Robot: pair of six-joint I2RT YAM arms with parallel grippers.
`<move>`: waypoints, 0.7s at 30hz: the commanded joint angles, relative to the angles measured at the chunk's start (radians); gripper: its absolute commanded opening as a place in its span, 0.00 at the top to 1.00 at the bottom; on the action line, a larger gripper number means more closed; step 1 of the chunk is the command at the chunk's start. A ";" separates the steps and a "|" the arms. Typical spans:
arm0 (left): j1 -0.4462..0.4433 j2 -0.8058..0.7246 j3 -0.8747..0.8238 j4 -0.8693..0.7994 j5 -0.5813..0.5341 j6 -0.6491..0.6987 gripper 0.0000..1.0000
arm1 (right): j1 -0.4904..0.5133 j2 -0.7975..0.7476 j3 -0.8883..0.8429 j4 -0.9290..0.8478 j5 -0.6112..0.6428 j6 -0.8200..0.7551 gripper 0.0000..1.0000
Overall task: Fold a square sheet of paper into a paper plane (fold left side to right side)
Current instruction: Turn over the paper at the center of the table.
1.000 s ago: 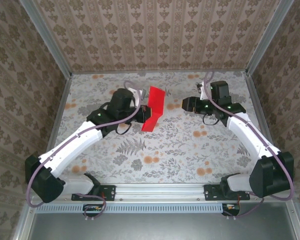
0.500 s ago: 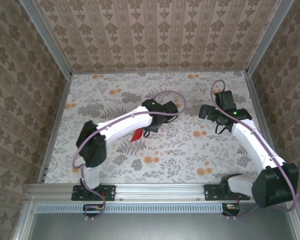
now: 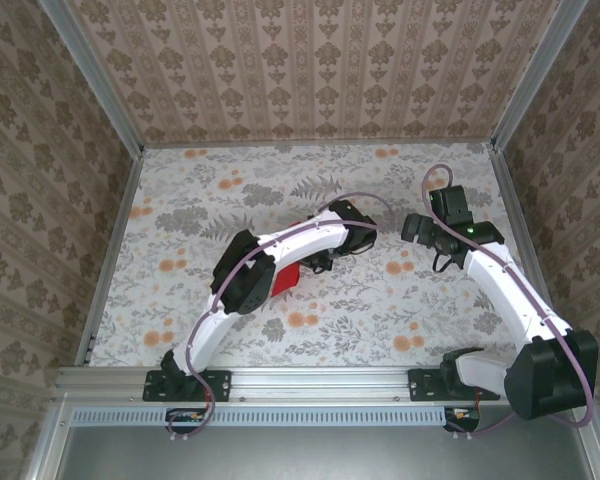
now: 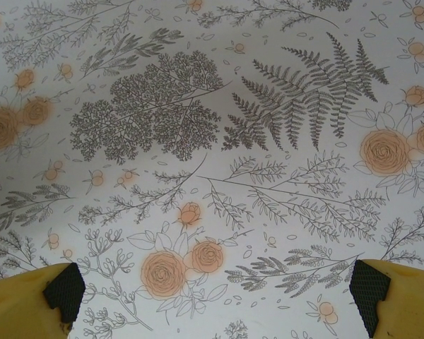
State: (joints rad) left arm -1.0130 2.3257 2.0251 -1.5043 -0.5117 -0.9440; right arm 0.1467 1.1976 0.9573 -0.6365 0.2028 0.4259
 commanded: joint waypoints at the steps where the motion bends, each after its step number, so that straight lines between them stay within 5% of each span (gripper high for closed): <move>1: 0.008 0.006 0.012 0.074 0.114 0.061 1.00 | -0.004 -0.020 -0.015 -0.014 -0.001 0.016 0.00; 9: 0.037 0.009 -0.024 0.231 0.285 0.163 0.91 | -0.004 -0.014 -0.017 -0.005 -0.057 0.009 0.00; 21: 0.084 -0.268 -0.308 0.625 0.560 0.276 0.39 | -0.005 0.010 -0.034 0.041 -0.288 -0.037 0.00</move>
State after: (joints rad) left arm -0.9516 2.2021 1.7760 -1.0252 -0.0616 -0.7078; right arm 0.1467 1.1980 0.9352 -0.6247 0.0189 0.4141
